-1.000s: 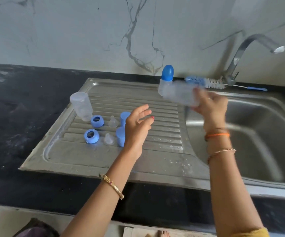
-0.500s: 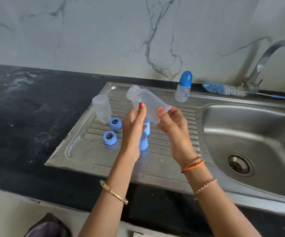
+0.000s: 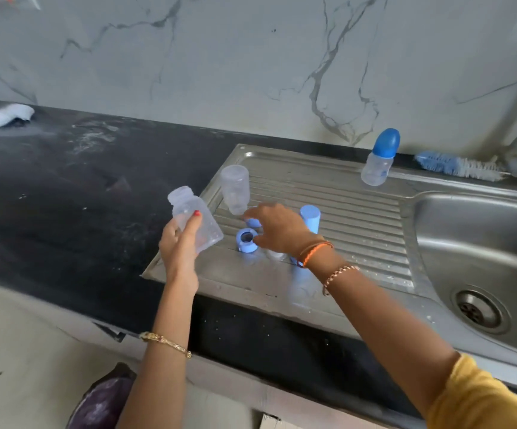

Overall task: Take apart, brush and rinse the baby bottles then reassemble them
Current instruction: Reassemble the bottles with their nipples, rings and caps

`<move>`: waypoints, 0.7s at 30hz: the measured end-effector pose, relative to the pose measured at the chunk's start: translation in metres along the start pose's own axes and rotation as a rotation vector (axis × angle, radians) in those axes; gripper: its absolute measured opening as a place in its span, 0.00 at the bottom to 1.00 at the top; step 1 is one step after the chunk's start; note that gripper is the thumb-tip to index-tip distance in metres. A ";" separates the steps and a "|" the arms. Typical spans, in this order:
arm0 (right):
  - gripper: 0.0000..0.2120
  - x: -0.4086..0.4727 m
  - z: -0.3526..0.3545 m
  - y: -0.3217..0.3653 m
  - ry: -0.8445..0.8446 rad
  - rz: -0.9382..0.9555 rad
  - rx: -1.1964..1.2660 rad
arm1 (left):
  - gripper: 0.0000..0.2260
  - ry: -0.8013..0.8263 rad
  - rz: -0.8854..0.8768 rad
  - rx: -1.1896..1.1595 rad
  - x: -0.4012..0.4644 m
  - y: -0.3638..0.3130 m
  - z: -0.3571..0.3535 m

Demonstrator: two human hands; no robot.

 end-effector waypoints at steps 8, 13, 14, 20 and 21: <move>0.17 0.021 -0.036 0.013 0.027 0.010 -0.314 | 0.23 0.081 -0.186 0.195 -0.003 0.015 0.009; 0.15 0.028 -0.035 0.009 -0.007 0.017 -0.287 | 0.24 0.128 -0.208 0.242 -0.003 0.017 0.004; 0.16 0.026 -0.030 0.007 -0.021 0.011 -0.251 | 0.24 0.135 -0.209 0.238 -0.003 0.018 0.003; 0.21 -0.020 0.043 -0.026 -0.234 0.000 0.508 | 0.24 0.203 -0.199 0.245 -0.005 0.028 -0.012; 0.21 -0.035 0.059 -0.033 -0.247 0.042 0.780 | 0.24 0.224 -0.195 0.251 -0.005 0.031 -0.016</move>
Point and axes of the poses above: each hand's wrist, its own x-axis towards the middle knuckle, its own z-axis out of the back of the hand, y = z × x, the point moved 4 cm from there along x, towards the middle knuckle, and after that the axes turned 6 degrees about y, right-handed, at the moved point
